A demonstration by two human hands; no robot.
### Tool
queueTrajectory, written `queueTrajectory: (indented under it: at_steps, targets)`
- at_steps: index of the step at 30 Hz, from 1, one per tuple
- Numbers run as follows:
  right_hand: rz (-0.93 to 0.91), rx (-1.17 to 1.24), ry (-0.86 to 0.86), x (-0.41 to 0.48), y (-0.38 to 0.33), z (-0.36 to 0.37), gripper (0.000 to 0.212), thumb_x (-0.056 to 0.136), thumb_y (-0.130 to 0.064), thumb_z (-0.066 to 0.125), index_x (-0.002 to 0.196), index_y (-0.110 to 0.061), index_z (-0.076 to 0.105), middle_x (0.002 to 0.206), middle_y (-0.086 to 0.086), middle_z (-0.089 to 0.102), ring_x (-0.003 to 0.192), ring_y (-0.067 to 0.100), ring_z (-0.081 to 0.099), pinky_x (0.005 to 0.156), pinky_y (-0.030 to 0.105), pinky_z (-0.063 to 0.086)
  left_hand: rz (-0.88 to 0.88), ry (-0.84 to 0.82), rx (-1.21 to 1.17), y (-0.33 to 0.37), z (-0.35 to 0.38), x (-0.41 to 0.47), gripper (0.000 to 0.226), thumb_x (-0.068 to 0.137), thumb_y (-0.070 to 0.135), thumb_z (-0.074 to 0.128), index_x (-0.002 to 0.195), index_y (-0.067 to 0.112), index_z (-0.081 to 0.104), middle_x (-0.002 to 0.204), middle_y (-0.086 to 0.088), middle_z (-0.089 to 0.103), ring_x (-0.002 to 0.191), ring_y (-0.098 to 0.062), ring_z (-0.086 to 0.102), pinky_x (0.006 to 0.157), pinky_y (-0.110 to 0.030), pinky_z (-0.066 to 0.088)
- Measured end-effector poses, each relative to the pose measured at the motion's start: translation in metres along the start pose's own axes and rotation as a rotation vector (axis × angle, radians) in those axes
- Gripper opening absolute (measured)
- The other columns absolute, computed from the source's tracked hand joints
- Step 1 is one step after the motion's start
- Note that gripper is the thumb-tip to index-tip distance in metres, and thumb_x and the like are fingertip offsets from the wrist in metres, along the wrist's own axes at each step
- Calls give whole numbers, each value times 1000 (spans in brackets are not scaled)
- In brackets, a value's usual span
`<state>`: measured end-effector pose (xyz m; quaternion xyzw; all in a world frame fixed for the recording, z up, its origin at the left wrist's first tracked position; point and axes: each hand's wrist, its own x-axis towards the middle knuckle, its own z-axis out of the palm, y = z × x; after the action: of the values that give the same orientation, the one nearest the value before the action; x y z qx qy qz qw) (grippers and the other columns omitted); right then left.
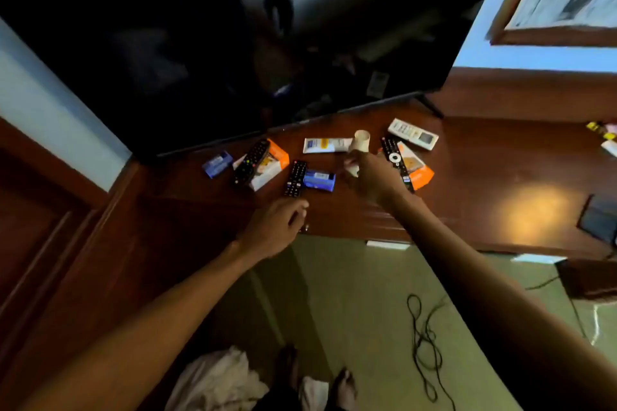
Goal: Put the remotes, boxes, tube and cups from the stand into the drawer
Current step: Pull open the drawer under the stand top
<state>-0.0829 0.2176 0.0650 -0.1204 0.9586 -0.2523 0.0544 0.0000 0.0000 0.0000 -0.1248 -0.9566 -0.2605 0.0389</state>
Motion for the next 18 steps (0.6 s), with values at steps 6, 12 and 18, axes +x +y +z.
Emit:
queueTrajectory:
  at_steps: [6, 12, 18]
  targets:
    - [187, 18, -110, -17, 23, 74, 38, 86, -35, 58, 120, -19, 56, 117, 16, 67, 108, 40, 61, 85, 43, 50, -64, -271, 232, -74, 91, -40, 45, 97, 30, 45, 138, 12, 51, 145, -6, 51, 136, -24, 43, 109, -38, 33]
    - [109, -57, -115, -11, 50, 120, 59, 91, -23, 59, 142, -1, 40, 147, 21, 41, 135, 37, 39, 112, 40, 34, -101, -469, 318, -111, 144, -30, 70, 97, 38, 41, 153, 5, 16, 162, -15, 16, 149, -30, 15, 120, -44, 11]
    - [67, -144, -127, -1, 64, 154, 74, 96, -30, 53, 154, -4, 16, 162, 20, 11, 150, 35, 12, 122, 45, 19, -171, -552, 315, -124, 179, -22, 82, 97, 41, 43, 154, 5, -3, 163, -14, -5, 151, -28, -4, 122, -48, 9]
